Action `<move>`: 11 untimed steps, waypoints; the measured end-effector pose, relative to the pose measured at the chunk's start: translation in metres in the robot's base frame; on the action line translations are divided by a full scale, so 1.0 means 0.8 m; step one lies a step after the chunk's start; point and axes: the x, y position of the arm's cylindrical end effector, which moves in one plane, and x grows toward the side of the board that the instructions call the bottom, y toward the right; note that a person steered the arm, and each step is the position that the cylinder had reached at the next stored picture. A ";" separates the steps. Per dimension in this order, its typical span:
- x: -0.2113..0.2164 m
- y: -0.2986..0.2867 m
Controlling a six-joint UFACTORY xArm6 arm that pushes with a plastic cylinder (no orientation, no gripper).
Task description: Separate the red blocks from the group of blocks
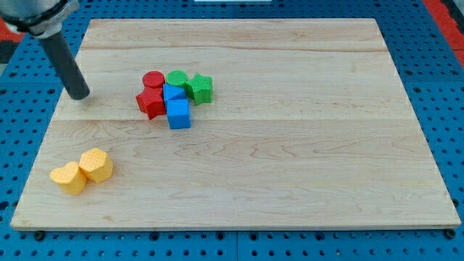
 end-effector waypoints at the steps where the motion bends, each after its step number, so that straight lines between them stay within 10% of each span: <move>1: -0.050 0.003; 4: -0.072 0.152; 11: 0.064 0.165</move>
